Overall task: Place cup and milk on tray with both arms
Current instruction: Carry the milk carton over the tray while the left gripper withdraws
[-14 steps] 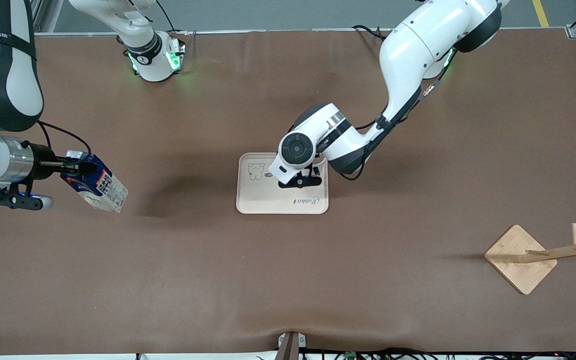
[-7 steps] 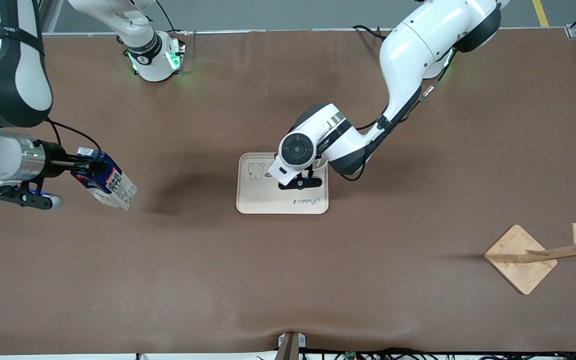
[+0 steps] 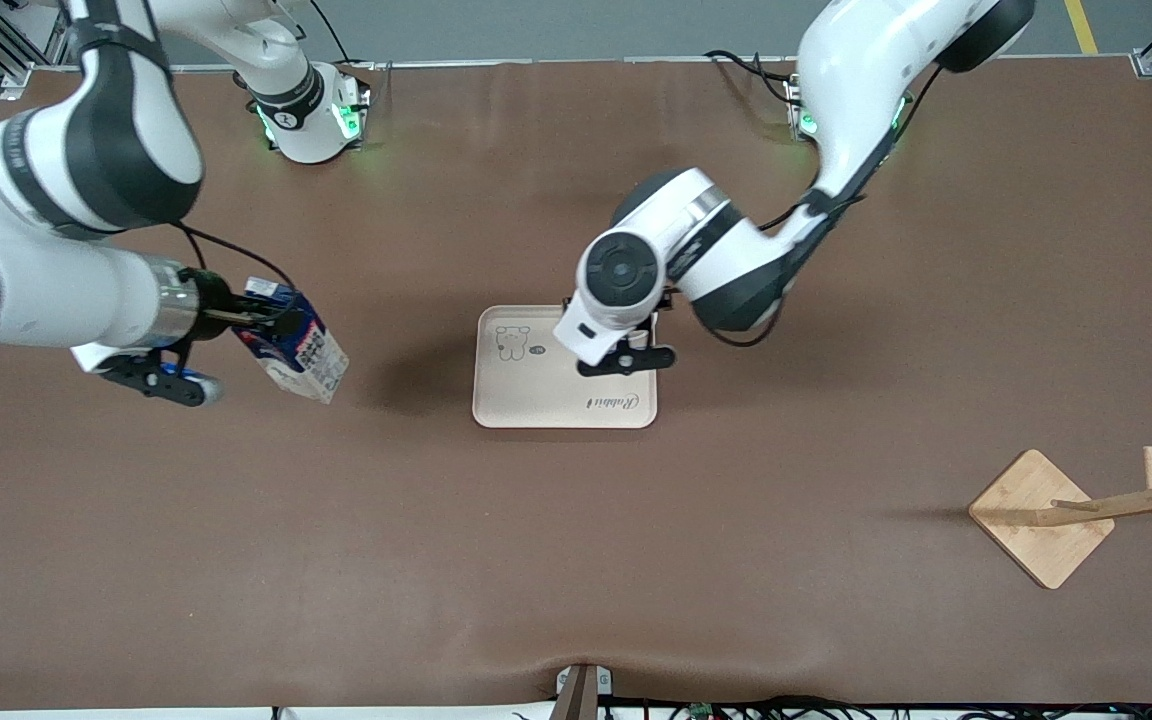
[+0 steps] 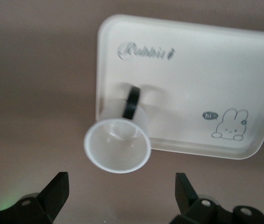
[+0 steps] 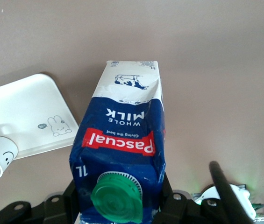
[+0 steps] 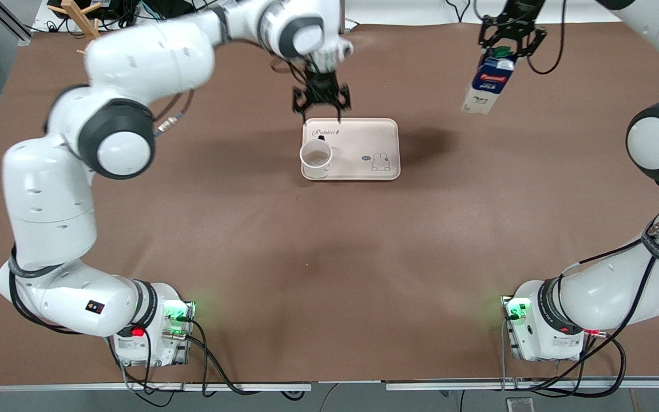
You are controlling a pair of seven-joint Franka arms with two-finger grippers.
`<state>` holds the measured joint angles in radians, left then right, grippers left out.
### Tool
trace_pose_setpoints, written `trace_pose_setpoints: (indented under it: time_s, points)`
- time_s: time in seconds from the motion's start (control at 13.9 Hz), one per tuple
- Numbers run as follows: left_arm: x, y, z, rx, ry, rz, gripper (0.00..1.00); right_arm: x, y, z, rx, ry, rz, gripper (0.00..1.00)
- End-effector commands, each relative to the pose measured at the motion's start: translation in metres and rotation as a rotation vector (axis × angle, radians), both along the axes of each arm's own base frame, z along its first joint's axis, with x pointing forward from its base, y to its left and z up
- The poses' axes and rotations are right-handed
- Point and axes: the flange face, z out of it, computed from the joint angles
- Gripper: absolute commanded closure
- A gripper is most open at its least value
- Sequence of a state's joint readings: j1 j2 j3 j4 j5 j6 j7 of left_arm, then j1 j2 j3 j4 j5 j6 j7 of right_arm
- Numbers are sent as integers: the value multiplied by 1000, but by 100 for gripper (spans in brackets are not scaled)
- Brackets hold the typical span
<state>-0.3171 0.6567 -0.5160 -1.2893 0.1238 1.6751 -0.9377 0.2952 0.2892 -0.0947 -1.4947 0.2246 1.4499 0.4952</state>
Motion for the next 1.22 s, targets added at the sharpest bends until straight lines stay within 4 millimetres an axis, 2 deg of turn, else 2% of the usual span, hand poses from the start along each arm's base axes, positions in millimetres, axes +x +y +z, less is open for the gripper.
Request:
trace_pose_setpoints:
  time_s: [0.0, 0.14, 0.22, 0.36, 0.43, 0.57, 0.79, 0.86, 1.0, 1.15]
  points:
    - [15, 67, 79, 44, -61, 70, 0, 6, 33, -6, 51, 7, -20, 77]
    - [22, 111, 119, 73, -92, 132, 0, 6, 61, -15, 118, 41, -36, 77]
    - [33, 140, 135, 94, -125, 168, 0, 7, 79, -18, 108, 42, -45, 77]
    - [38, 172, 164, 120, -191, 141, 0, 3, 125, -22, 82, 30, -60, 77]
    - [40, 190, 179, 115, -213, 130, 0, 0, 147, -32, 73, 24, -57, 77]
    - [52, 250, 202, 109, -228, 173, 0, -7, 187, -45, 69, -13, -59, 77]
    - [52, 320, 234, 115, -240, 151, 0, -25, 239, -69, 72, -40, 1, 77]
    - [48, 335, 240, 117, -227, 106, 0, -26, 249, -74, 74, -56, 13, 77]
    - [35, 353, 251, 130, -184, 47, 0, -27, 261, -88, 76, -64, 87, 77]
    - [30, 365, 260, 133, -188, 13, 0, -28, 266, -91, 78, -77, 134, 77]
